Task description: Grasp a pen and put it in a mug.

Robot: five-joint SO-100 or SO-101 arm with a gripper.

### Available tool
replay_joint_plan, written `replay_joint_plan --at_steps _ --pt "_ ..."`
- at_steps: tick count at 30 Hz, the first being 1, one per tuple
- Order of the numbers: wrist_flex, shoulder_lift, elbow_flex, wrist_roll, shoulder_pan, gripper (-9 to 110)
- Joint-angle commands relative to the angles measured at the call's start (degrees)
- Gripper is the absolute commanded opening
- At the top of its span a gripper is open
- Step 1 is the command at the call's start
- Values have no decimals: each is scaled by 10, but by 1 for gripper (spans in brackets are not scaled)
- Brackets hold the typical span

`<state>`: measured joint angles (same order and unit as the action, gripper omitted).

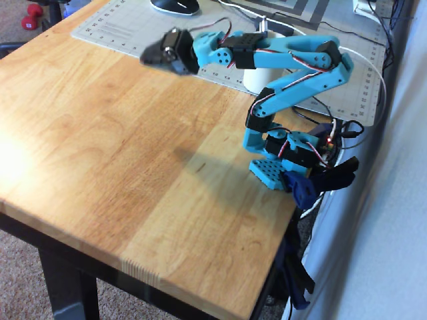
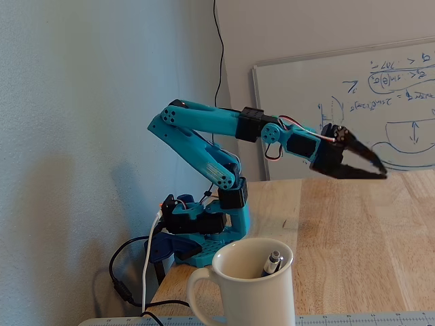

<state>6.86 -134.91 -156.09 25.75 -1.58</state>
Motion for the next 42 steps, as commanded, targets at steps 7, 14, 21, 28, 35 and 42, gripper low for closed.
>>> replay_joint_plan --at_steps 7,14,21,28,35,42 --pt "302 -85 69 -96 51 0" --pt "443 -142 59 -130 54 0" --pt "544 -183 45 -132 54 0" --pt "574 -287 -34 -133 47 0" --pt "568 -403 -113 -133 43 0" --pt "576 -502 -197 -132 32 0"
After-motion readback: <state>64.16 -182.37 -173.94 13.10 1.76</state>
